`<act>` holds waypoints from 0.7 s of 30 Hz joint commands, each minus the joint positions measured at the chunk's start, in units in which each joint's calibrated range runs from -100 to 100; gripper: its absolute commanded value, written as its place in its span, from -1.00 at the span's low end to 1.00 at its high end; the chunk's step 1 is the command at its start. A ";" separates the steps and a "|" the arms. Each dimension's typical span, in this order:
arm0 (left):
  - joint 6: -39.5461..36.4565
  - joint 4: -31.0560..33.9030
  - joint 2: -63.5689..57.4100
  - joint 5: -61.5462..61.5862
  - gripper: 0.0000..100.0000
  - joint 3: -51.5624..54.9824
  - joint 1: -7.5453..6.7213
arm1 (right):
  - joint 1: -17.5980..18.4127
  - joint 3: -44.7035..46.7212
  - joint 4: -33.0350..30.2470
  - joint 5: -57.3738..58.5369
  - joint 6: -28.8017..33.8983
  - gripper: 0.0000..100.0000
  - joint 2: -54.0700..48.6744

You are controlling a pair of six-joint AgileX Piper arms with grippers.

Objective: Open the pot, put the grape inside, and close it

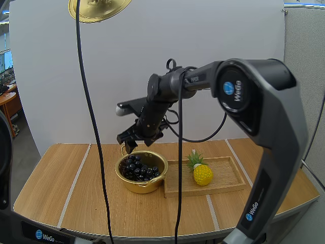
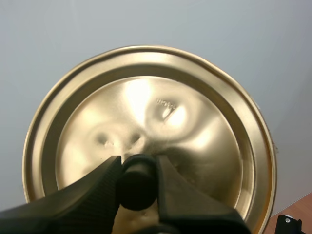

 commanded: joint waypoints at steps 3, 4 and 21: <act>-0.16 0.96 -0.46 -2.15 -1.00 -0.43 -0.18 | -0.19 0.13 1.07 -0.14 0.04 1.00 -6.26; -0.16 0.96 -0.46 -2.15 -1.00 -0.43 -0.18 | -0.19 0.13 1.18 -0.14 0.04 1.00 -7.40; -0.16 0.96 -0.46 -2.15 -1.00 -0.43 -0.18 | -0.19 0.13 0.84 4.80 0.87 1.00 -22.46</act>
